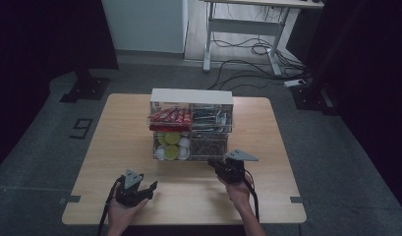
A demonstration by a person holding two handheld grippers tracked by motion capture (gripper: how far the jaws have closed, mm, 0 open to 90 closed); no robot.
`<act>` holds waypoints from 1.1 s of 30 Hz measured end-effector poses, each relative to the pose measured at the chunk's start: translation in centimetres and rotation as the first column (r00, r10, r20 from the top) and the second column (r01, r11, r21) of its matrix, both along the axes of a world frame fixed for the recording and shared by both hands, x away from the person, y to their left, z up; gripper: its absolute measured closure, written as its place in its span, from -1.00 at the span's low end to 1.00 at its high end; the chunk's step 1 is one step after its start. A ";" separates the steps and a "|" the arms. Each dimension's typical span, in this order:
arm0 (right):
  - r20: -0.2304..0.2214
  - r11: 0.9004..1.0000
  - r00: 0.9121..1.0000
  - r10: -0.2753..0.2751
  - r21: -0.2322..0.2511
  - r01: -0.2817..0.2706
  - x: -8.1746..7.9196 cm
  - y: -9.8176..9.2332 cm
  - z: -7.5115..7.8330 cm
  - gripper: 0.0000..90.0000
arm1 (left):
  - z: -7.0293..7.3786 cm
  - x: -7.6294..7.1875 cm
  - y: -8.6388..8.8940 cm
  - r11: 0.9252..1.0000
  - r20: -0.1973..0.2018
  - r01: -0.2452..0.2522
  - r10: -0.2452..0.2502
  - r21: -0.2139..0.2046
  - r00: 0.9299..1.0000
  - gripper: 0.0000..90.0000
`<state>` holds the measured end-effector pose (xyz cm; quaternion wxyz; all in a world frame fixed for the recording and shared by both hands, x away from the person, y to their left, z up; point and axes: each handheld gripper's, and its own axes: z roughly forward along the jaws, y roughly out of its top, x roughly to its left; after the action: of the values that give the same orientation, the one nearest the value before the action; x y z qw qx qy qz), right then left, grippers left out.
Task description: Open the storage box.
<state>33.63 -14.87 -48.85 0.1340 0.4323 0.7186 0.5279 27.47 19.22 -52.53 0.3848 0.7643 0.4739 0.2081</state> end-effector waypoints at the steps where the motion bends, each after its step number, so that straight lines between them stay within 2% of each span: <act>1: 0.001 1.000 1.000 -0.002 0.003 0.002 0.0 0.0 0.1 0.98 | 0.0 0.0 0.0 1.000 -0.001 -0.001 0.001 0.002 1.000 -0.17; 6: 0.004 1.000 1.000 -0.002 -0.002 0.002 0.2 -0.2 0.3 0.98 | 0.2 0.2 0.3 1.000 0.003 -0.011 0.011 -0.001 1.000 -0.17; 10: 0.000 1.000 1.000 0.003 -0.011 -0.003 0.3 -0.4 0.4 0.98 | 0.8 0.3 0.7 1.000 0.010 -0.023 0.023 -0.021 1.000 -0.17; 13: 0.003 1.000 1.000 -0.002 0.001 0.002 0.4 -0.6 0.7 0.98 | 1.2 0.4 0.8 0.999 0.012 -0.028 0.028 -0.041 1.000 -0.18; 25: 0.007 1.000 1.000 -0.011 0.008 0.011 1.2 -0.5 2.6 0.98 | 2.2 1.2 -0.6 0.997 0.022 0.009 -0.007 -0.070 1.000 -0.19; 33: 0.022 1.000 1.000 -0.023 0.008 0.023 1.6 -0.6 4.0 0.98 | 2.5 1.6 -0.9 0.997 0.026 0.011 -0.009 -0.080 1.000 -0.19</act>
<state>35.18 -15.42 -44.81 0.1461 0.4353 0.7100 0.5340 29.09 18.29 -50.05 0.4220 0.7478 0.4732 0.1967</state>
